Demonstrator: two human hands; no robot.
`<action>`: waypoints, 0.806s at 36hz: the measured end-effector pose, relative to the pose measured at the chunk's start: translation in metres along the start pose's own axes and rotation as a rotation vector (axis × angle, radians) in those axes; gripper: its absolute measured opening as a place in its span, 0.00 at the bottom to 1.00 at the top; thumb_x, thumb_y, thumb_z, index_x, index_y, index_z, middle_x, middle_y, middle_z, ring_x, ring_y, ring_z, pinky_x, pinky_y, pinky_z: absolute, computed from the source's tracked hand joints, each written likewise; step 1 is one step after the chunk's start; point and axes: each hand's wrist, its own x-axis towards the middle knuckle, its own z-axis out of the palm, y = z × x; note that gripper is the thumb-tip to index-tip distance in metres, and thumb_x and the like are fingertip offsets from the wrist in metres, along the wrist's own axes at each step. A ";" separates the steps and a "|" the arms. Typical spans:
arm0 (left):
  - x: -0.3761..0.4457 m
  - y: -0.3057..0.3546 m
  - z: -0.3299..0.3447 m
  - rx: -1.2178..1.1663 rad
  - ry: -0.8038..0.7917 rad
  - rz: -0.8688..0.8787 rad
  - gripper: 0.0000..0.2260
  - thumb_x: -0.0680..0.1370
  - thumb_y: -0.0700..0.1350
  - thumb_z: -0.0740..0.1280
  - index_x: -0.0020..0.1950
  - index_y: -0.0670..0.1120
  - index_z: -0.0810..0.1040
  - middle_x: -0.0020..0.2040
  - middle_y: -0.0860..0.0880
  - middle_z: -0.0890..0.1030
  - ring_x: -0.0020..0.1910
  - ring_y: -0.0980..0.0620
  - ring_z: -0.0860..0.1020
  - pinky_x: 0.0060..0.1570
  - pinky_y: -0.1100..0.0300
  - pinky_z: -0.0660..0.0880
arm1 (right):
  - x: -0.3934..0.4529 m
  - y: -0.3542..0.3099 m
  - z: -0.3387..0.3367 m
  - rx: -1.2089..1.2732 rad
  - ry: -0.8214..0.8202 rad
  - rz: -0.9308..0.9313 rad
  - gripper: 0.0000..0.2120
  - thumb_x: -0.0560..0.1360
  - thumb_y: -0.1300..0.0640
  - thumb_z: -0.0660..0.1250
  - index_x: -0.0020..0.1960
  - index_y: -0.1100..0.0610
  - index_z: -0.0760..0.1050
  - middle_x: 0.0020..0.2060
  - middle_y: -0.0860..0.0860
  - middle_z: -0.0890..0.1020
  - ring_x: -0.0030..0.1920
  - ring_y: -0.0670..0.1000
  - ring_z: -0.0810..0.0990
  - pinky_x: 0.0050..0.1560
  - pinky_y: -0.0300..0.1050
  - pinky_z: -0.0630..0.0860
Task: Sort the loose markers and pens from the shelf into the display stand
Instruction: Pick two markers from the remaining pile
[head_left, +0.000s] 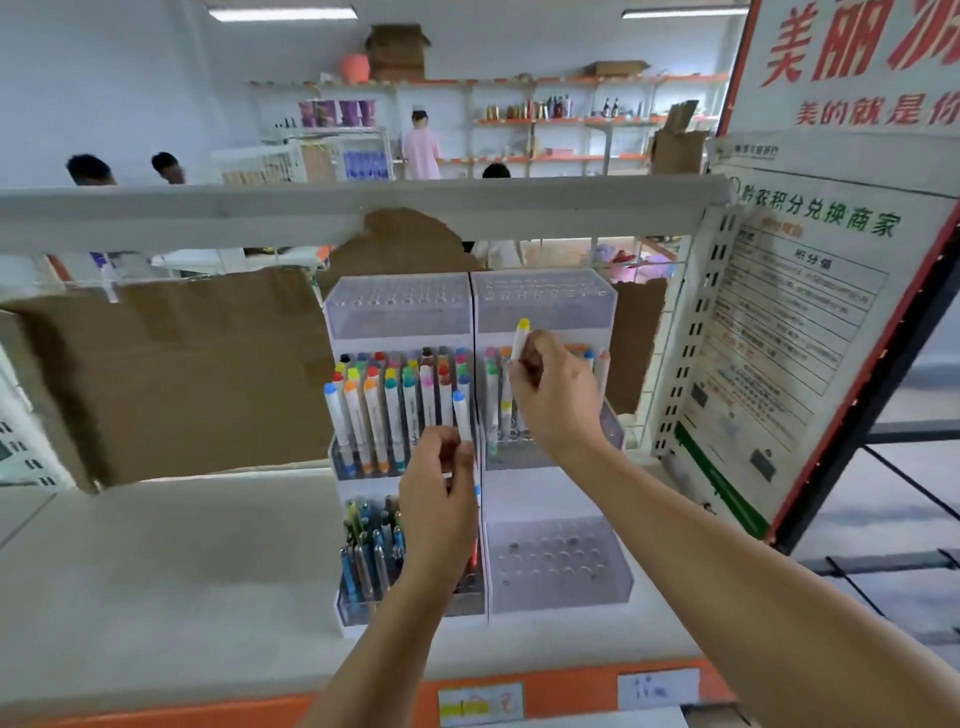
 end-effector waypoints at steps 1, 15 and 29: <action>0.000 0.001 0.000 -0.003 -0.001 -0.004 0.03 0.81 0.43 0.60 0.48 0.47 0.72 0.40 0.56 0.74 0.41 0.59 0.73 0.39 0.67 0.68 | 0.000 0.000 0.000 -0.007 0.001 -0.008 0.07 0.78 0.58 0.63 0.45 0.54 0.65 0.34 0.47 0.73 0.34 0.48 0.71 0.27 0.31 0.57; 0.005 0.000 0.004 -0.009 0.040 0.044 0.03 0.80 0.43 0.61 0.48 0.46 0.72 0.39 0.57 0.74 0.39 0.60 0.73 0.39 0.77 0.67 | -0.003 0.009 0.008 -0.068 -0.081 -0.001 0.03 0.77 0.58 0.63 0.46 0.57 0.69 0.35 0.50 0.74 0.36 0.53 0.75 0.33 0.43 0.70; 0.005 0.005 0.005 -0.025 0.046 0.098 0.03 0.80 0.40 0.61 0.47 0.46 0.72 0.37 0.56 0.74 0.39 0.69 0.73 0.39 0.76 0.69 | -0.017 0.014 0.007 -0.292 -0.188 0.116 0.07 0.79 0.49 0.62 0.45 0.51 0.68 0.39 0.45 0.74 0.39 0.49 0.73 0.36 0.40 0.64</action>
